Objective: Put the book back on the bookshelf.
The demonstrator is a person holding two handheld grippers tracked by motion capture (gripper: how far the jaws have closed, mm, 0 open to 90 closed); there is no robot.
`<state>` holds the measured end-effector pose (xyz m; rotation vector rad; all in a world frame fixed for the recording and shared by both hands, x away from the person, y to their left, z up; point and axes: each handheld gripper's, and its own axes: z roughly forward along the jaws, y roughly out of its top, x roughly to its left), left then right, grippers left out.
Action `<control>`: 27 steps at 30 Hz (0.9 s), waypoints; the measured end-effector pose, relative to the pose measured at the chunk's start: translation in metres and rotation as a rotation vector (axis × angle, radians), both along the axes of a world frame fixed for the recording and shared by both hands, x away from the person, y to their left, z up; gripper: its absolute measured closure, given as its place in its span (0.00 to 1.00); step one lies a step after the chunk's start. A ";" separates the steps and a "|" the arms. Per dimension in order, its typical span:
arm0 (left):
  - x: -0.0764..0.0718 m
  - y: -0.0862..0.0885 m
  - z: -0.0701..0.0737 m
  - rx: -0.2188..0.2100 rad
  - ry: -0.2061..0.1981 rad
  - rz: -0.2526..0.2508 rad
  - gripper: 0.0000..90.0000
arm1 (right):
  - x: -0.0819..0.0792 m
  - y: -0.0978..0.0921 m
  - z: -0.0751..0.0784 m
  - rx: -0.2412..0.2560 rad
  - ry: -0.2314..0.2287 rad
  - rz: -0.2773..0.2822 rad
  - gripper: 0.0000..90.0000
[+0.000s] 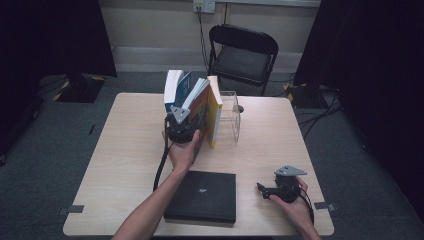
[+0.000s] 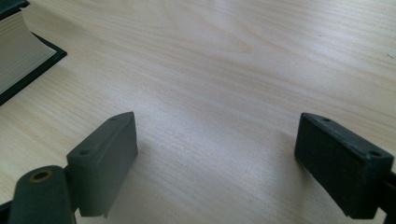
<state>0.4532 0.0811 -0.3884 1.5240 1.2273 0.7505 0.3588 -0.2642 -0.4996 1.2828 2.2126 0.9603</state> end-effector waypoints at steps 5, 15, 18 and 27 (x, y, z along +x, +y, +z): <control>-0.009 0.001 -0.001 0.008 -0.018 -0.015 0.81 | 0.000 0.000 0.000 0.000 0.000 0.000 0.14; -0.021 0.002 0.004 0.000 -0.030 -0.058 0.71 | 0.000 0.000 0.000 0.000 0.000 0.000 0.14; -0.022 0.006 0.006 -0.019 -0.017 -0.087 0.68 | 0.000 0.000 0.000 -0.001 -0.001 0.000 0.14; -0.026 0.016 0.015 -0.050 0.010 -0.163 0.62 | 0.000 0.000 0.000 -0.001 -0.001 0.001 0.14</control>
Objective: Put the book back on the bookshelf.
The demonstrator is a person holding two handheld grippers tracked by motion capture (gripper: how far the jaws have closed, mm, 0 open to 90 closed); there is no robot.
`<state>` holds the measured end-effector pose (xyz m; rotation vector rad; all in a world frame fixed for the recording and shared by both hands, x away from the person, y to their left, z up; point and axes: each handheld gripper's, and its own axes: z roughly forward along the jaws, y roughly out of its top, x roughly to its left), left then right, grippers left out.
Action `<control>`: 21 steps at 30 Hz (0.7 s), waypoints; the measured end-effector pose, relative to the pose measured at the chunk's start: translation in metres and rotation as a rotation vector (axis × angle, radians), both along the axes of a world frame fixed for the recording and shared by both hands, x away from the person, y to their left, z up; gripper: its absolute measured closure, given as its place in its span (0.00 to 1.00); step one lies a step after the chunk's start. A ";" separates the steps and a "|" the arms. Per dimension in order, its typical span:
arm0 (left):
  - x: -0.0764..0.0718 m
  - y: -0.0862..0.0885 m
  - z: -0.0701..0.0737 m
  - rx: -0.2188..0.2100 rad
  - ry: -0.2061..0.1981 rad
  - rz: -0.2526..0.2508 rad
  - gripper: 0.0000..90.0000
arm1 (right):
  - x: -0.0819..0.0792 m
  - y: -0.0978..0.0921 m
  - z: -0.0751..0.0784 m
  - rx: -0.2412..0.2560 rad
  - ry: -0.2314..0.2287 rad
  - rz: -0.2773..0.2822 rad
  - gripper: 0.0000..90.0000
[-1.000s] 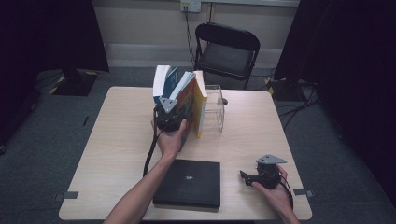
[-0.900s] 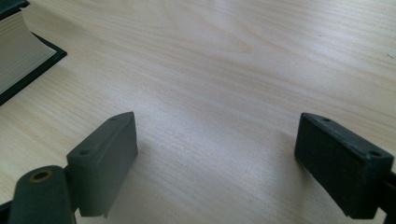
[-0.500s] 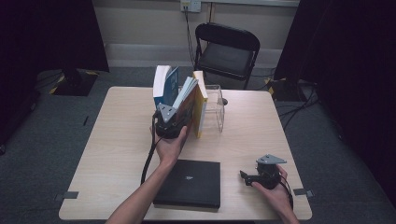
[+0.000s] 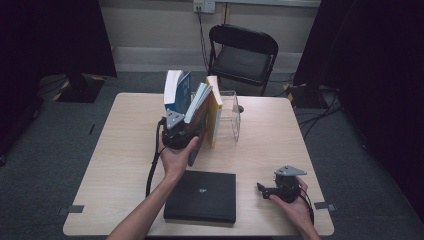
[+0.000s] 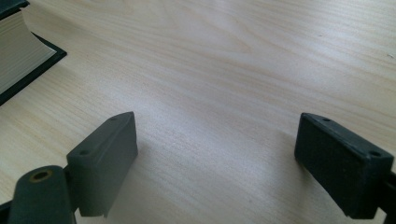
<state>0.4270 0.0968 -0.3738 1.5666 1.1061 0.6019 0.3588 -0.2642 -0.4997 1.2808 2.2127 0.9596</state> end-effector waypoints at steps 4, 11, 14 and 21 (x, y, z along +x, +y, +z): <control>-0.004 0.006 0.011 -0.034 -0.004 -0.049 0.59 | 0.000 0.000 0.000 0.001 0.001 -0.001 0.14; -0.005 0.014 0.031 -0.025 0.009 -0.088 0.57 | 0.000 0.000 0.000 0.000 0.001 0.000 0.14; -0.004 0.013 0.042 0.037 0.033 -0.096 0.57 | 0.000 0.000 0.000 0.000 0.000 0.000 0.14; 0.004 0.011 0.067 0.125 0.183 -0.130 0.61 | 0.000 0.000 0.000 0.000 0.001 -0.001 0.14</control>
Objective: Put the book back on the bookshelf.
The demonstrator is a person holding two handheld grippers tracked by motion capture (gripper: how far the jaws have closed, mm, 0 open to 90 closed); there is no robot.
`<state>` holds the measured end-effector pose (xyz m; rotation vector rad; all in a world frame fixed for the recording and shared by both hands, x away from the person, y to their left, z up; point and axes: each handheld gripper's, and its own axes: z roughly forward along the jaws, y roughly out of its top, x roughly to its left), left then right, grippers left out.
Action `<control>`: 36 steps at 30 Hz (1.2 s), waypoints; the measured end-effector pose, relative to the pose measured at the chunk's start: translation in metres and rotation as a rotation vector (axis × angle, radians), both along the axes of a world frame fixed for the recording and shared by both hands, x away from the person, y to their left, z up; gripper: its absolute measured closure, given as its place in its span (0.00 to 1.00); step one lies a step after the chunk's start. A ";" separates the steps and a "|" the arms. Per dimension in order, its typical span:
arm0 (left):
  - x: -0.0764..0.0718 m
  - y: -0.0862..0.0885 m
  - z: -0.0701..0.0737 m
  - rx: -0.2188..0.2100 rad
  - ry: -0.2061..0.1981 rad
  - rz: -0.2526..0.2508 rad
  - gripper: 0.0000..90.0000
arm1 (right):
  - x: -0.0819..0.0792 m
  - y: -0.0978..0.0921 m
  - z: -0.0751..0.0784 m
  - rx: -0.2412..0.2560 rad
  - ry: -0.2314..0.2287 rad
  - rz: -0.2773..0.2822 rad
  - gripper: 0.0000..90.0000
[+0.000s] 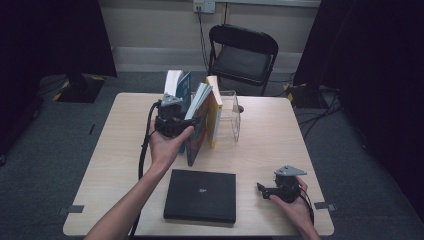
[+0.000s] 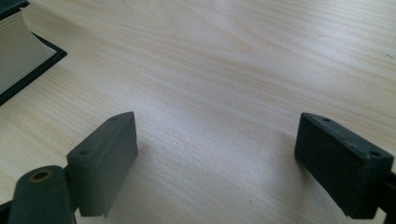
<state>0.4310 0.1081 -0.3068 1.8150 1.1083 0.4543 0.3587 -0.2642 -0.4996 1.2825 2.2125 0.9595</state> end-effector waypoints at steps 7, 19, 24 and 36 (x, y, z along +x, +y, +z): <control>0.019 -0.005 0.020 0.109 0.162 -0.029 0.66 | 0.000 0.000 0.000 0.000 0.000 0.000 0.14; 0.063 -0.018 0.045 0.223 0.441 -0.028 0.70 | 0.000 0.001 0.000 0.000 0.001 -0.004 0.14; 0.076 -0.030 0.043 0.292 0.498 0.004 0.70 | 0.000 0.001 0.000 0.001 0.001 -0.004 0.14; 0.087 -0.035 0.032 0.333 0.581 0.036 0.74 | 0.001 0.001 0.000 0.000 0.000 0.004 0.14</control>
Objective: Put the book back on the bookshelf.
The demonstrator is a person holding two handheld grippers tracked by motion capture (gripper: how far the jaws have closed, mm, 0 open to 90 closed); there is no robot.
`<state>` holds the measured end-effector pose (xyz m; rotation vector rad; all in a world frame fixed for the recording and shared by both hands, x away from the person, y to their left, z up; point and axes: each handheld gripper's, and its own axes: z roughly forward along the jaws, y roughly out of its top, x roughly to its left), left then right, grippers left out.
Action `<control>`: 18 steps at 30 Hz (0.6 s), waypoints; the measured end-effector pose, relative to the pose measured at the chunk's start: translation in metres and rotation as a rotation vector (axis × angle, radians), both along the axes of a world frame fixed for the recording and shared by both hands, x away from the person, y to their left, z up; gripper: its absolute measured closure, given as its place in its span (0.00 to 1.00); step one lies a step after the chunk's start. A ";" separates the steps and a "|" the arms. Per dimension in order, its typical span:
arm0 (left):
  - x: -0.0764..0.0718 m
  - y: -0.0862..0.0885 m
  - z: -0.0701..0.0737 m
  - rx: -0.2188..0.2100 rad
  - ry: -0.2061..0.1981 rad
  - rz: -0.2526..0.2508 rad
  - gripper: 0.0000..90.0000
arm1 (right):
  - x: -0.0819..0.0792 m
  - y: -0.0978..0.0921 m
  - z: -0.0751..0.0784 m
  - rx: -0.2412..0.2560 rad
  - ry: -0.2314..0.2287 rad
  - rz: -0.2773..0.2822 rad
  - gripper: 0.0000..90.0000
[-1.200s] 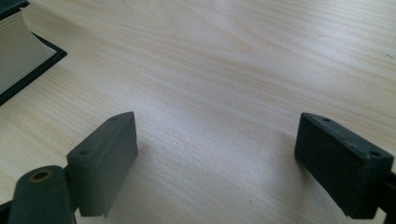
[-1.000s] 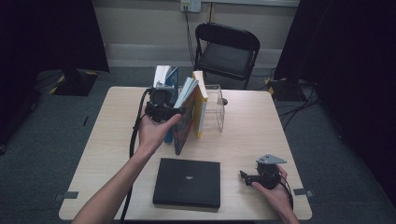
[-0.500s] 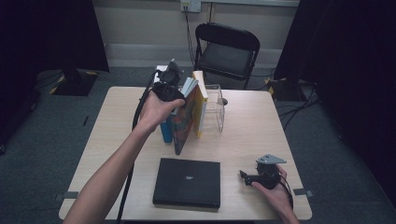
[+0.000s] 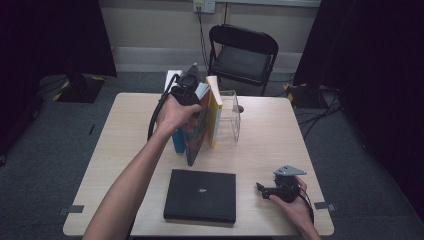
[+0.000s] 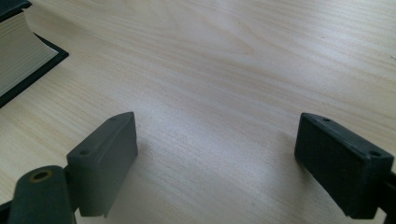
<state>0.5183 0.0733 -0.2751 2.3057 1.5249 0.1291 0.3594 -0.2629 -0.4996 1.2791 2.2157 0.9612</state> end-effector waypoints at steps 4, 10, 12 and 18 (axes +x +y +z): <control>0.005 -0.007 0.001 0.046 0.047 -0.003 0.74 | 0.000 0.000 0.000 0.000 0.001 0.000 0.14; 0.005 -0.014 0.002 0.115 0.033 0.020 0.81 | 0.000 0.000 0.000 0.001 0.000 0.001 0.14; 0.005 -0.012 0.002 0.111 0.032 0.030 0.82 | 0.000 0.000 0.000 0.001 0.000 0.002 0.14; 0.008 -0.007 0.002 0.067 0.029 0.057 0.82 | 0.000 0.001 0.000 0.000 0.000 0.004 0.14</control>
